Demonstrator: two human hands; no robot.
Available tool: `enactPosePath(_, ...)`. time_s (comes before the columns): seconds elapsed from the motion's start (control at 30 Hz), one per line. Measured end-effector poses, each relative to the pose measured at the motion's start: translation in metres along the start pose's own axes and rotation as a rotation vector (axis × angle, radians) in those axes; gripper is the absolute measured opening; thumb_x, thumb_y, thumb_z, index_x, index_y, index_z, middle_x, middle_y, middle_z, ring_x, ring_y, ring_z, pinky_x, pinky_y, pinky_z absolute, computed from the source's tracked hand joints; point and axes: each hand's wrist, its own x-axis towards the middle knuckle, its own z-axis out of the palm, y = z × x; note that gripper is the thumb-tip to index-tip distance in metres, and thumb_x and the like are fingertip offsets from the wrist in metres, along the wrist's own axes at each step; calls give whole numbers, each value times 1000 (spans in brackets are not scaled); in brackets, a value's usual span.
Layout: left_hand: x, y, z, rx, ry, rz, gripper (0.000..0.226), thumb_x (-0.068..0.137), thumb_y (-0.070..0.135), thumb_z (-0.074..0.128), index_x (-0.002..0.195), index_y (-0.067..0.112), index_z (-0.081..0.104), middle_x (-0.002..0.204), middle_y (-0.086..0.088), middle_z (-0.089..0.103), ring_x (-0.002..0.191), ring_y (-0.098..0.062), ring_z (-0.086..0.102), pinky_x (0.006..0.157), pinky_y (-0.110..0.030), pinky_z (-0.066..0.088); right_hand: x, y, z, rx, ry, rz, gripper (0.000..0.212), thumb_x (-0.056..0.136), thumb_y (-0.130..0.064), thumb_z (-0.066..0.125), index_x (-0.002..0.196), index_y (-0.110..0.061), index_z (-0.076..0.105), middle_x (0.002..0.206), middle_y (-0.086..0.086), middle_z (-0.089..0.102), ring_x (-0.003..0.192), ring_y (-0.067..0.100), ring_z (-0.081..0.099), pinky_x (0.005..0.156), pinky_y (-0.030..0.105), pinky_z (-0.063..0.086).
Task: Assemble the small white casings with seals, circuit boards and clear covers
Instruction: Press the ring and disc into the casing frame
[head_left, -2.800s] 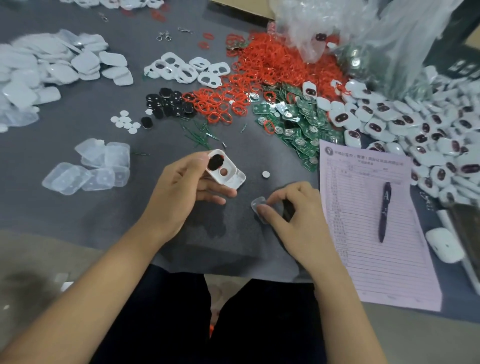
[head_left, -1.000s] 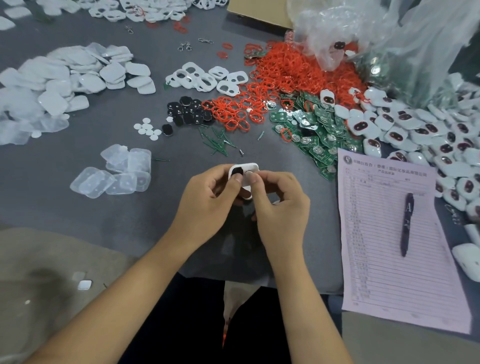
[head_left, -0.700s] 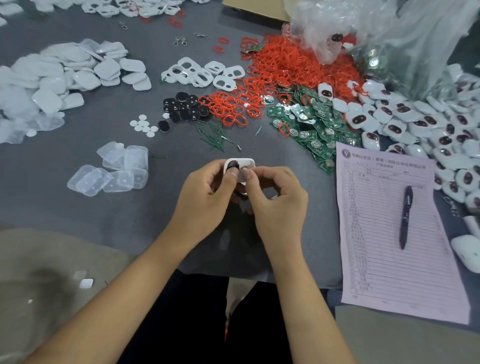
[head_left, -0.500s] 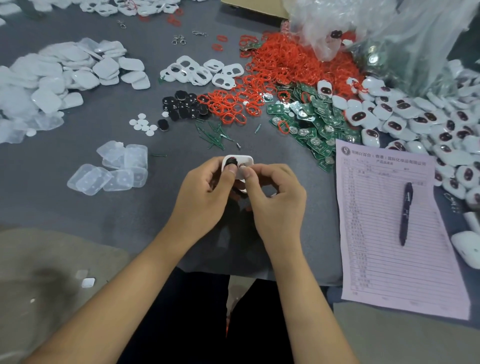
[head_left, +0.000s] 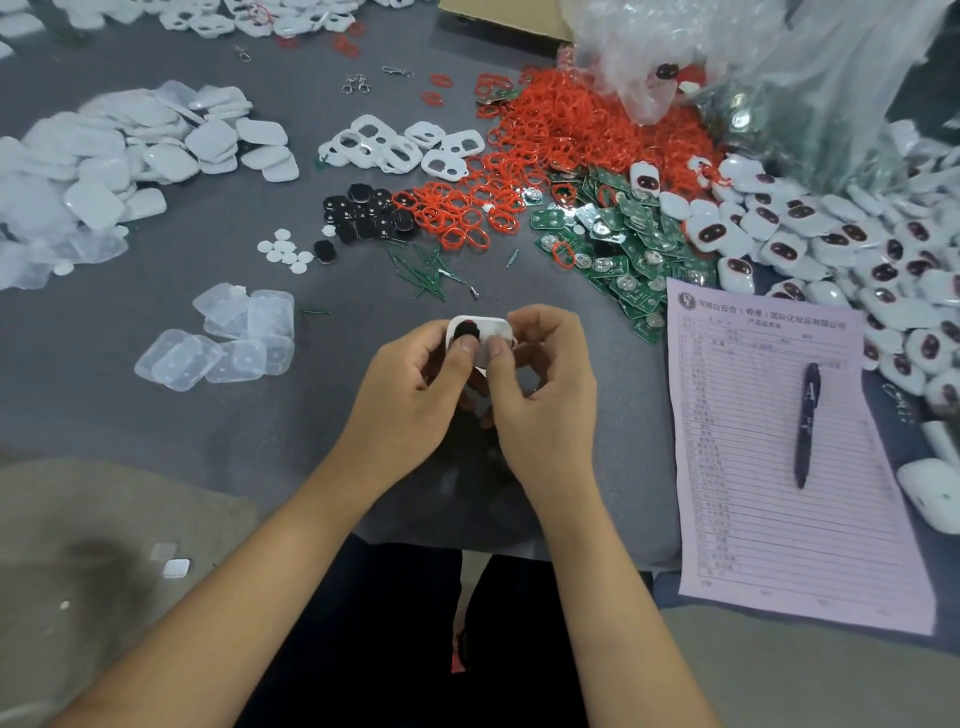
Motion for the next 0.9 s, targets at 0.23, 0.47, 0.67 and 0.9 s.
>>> enactPosePath(0.23,0,0,0,12,8,1,18,104,24,62,114,18,75,91,8,77,81,-6,74,70,-22,57,1,1,-2,-3,-52,-11,23,98,-8,63,113,-25,65,102,-8,68,92,15,66,79,18,48)
enactPosePath(0.47,0,2,-4,-91,-2,31,17,102,15,66,115,13,77,98,8,79,87,-6,75,73,-13,54,0,0,-3,18,-77,-24,24,97,-3,62,114,-18,69,101,-4,69,85,14,64,74,21,47)
enactPosePath(0.67,1,3,-4,-132,10,6,14,100,7,65,110,7,75,95,0,77,79,-5,73,69,-13,53,-1,-1,-3,31,-82,-45,25,95,-3,61,114,-17,70,100,-5,69,87,18,66,74,28,51)
enactPosePath(0.9,4,-5,-5,-220,-10,-48,16,102,5,61,107,10,75,85,2,79,68,-12,74,65,-18,56,-2,-4,-2,45,242,-54,21,99,-6,56,111,-19,68,89,-5,69,69,17,64,59,33,51)
